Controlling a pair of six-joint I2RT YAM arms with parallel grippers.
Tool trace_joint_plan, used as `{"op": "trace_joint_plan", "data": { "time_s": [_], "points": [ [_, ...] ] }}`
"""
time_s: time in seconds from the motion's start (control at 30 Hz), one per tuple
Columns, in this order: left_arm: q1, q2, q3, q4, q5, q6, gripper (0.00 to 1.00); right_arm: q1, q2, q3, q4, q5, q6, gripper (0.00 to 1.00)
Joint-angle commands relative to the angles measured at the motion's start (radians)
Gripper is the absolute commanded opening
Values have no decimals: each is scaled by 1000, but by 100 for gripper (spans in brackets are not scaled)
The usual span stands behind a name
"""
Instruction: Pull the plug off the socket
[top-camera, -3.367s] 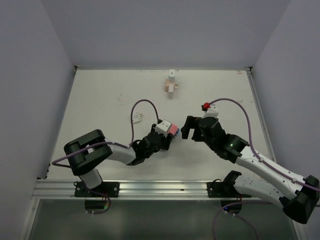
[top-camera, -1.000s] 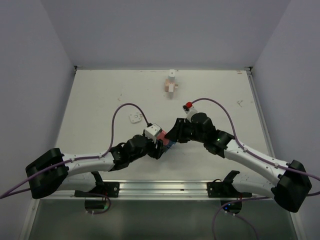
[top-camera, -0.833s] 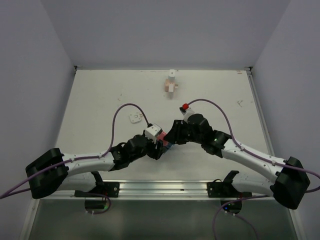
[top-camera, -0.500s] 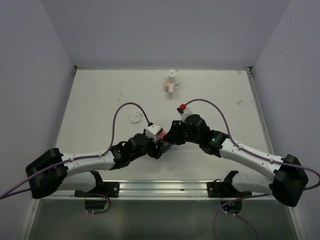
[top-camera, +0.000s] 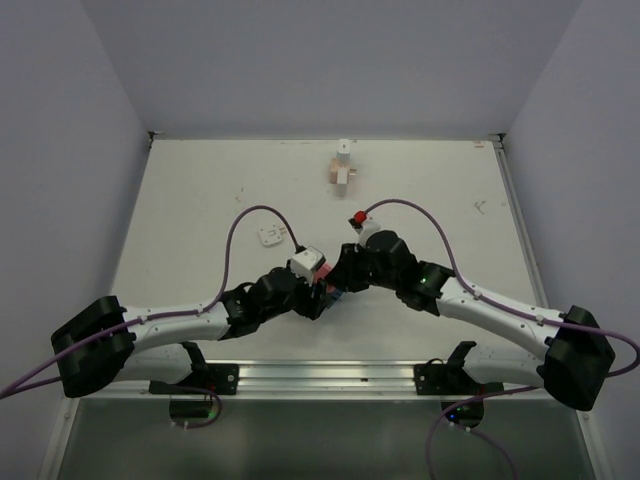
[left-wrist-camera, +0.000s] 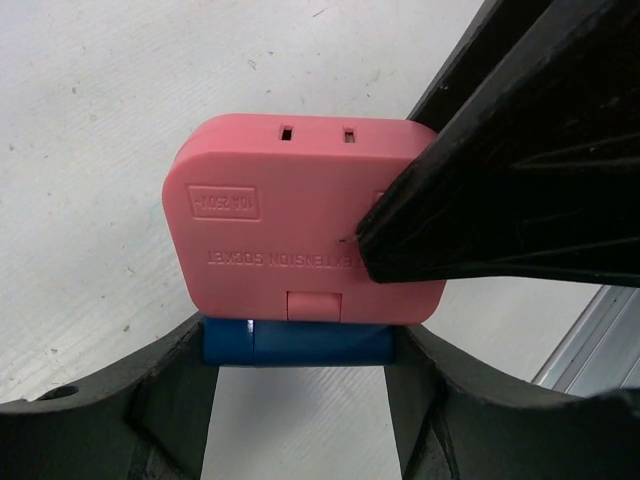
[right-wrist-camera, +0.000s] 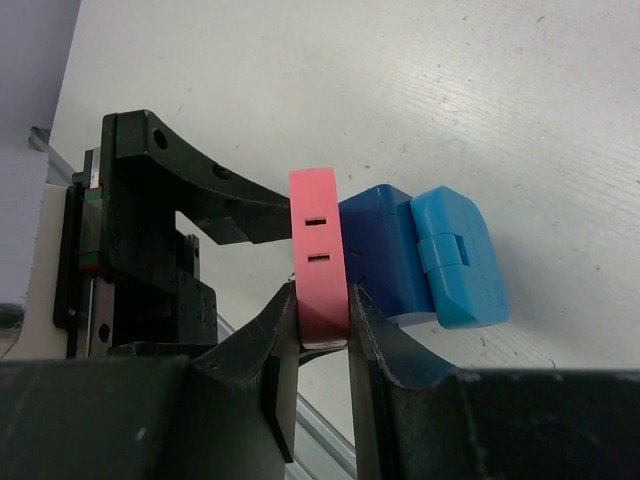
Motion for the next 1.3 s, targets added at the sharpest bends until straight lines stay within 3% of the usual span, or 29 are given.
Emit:
{"op": "trace_joint_plan", "data": {
  "time_s": [0.0, 0.27, 0.37, 0.4, 0.47, 0.5, 0.6, 0.77, 1.0, 1.27],
  "points": [
    [-4, -18, 81, 62, 20, -12, 0, 33, -2, 40, 55, -14, -44, 0],
    [-3, -50, 118, -12, 5, -10, 0, 59, -22, 43, -3, 66, -144, 0],
    [-3, -51, 105, 1, 5, -8, 20, 59, -40, 37, 7, 83, -118, 0],
    [-3, -53, 96, 8, 6, -8, 34, 61, -48, 34, 22, 80, -94, 0],
    [-3, -63, 90, 18, -4, -15, 49, 59, -49, 35, 27, 83, -75, 0],
    [-3, -70, 79, 22, -20, -15, 61, 59, -52, 40, 26, 89, -59, 0],
    [-3, -99, 52, 44, -53, -21, 79, 61, -60, 52, 24, 98, -26, 0],
    [-3, -151, -5, 100, -54, -18, 88, 61, -58, 78, 9, 126, 43, 0],
    [-3, -247, -146, 183, -58, -13, 90, 59, -55, 103, -25, 180, 205, 0],
    [-3, -427, -267, 240, -103, 31, 95, 59, -68, 129, -53, 169, 236, 0]
  ]
}}
